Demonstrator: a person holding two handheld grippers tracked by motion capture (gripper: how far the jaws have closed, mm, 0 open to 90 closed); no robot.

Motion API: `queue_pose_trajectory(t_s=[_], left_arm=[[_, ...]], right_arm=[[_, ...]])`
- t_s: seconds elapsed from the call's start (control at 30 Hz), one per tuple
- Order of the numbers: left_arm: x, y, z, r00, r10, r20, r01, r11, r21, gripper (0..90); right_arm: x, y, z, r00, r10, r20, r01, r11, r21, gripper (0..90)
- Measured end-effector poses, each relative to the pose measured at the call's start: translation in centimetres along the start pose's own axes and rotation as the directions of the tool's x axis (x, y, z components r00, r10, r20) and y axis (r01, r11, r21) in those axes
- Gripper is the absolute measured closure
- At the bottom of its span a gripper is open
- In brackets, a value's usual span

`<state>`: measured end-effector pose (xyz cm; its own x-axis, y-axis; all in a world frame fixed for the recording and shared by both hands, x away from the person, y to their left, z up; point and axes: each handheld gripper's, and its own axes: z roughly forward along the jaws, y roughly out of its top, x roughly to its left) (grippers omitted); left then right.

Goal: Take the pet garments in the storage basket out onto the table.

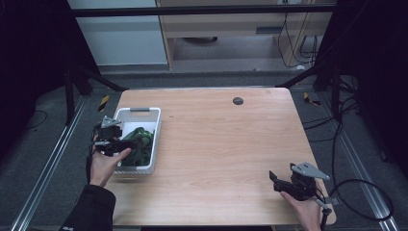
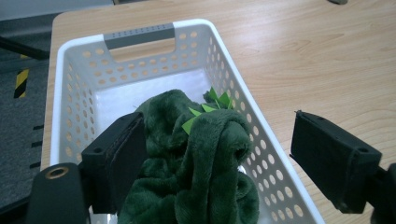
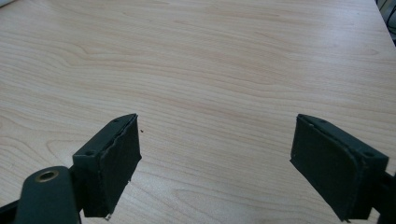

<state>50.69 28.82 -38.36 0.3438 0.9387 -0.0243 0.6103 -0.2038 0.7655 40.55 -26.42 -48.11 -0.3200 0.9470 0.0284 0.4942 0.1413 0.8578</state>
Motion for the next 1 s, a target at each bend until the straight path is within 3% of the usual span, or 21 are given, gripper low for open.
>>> queue_pose_trajectory(t_s=[0.47, 1.0], left_arm=[[0.2, 0.2, 1.6, 0.9998, 0.018, -0.007, -0.018, 0.998, 0.06, 20.2], [0.0, 0.0, 3.5, 0.9983, 0.059, -0.004, -0.057, 0.985, 0.163, 26.7]], right_arm=[[0.1, 0.0, 0.0, 0.9999, 0.011, -0.008, -0.011, 1.0, 0.01, 15.4], [0.0, 0.0, 0.1, 0.9999, 0.002, -0.013, -0.001, 1.0, 0.012, 15.3]])
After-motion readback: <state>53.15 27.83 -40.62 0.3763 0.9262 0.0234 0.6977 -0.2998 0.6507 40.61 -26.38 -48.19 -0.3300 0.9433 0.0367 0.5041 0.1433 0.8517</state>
